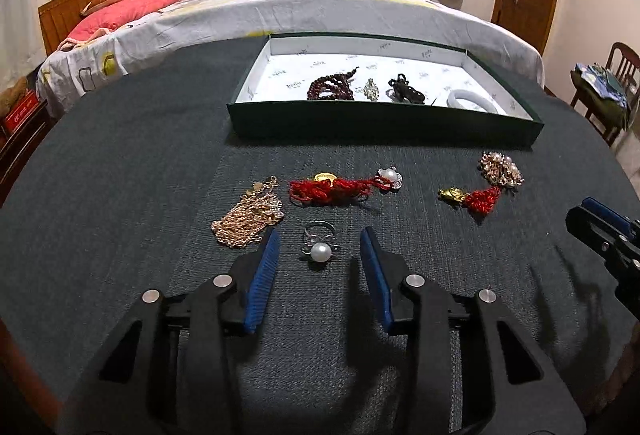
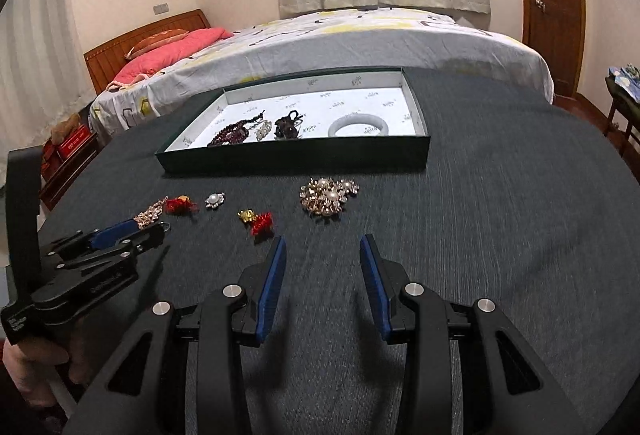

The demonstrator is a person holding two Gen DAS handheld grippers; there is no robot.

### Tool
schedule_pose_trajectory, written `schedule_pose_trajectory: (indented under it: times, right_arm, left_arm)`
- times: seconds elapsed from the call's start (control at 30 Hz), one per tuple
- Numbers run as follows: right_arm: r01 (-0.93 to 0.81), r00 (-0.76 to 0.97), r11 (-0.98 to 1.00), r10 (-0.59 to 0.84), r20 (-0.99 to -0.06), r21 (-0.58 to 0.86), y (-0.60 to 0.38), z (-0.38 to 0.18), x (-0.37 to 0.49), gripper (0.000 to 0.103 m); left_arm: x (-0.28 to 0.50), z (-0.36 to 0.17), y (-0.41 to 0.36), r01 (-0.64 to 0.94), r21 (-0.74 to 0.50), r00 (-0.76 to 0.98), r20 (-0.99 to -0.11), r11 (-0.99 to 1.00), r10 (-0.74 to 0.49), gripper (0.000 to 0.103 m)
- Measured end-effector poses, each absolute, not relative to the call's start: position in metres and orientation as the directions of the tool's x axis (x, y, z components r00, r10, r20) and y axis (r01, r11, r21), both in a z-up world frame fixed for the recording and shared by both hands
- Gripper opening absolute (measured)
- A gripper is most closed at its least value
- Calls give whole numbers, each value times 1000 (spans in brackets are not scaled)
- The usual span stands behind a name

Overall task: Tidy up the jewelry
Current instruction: 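Lower the left gripper onto the silver pearl ring and close it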

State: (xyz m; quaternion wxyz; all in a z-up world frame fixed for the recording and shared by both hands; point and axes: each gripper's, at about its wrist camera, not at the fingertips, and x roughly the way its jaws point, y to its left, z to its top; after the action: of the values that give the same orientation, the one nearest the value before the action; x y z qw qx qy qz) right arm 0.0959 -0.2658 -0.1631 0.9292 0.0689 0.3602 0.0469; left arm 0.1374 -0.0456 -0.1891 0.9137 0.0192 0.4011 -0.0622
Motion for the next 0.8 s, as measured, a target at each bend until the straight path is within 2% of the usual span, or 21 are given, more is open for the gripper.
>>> schedule_pose_trajectory:
  times: [0.17,0.27,0.8]
  right_arm:
    - [-36,738,983,147,-658,180,-269,-164,95,39]
    - [-34,737,982,152,-658,188,-271,-165,95,39]
    - [-83,718,980,187,-671,183,-250,-166,105,39]
  left_arm:
    - [141,-194,-48,133,-11,655,-749,991,-96,25]
    - [141,-197,-49,132,-10,647,-756,991,-94,22]
    - [135,-180,-35,122,-28,678,-728,992,-104,22]
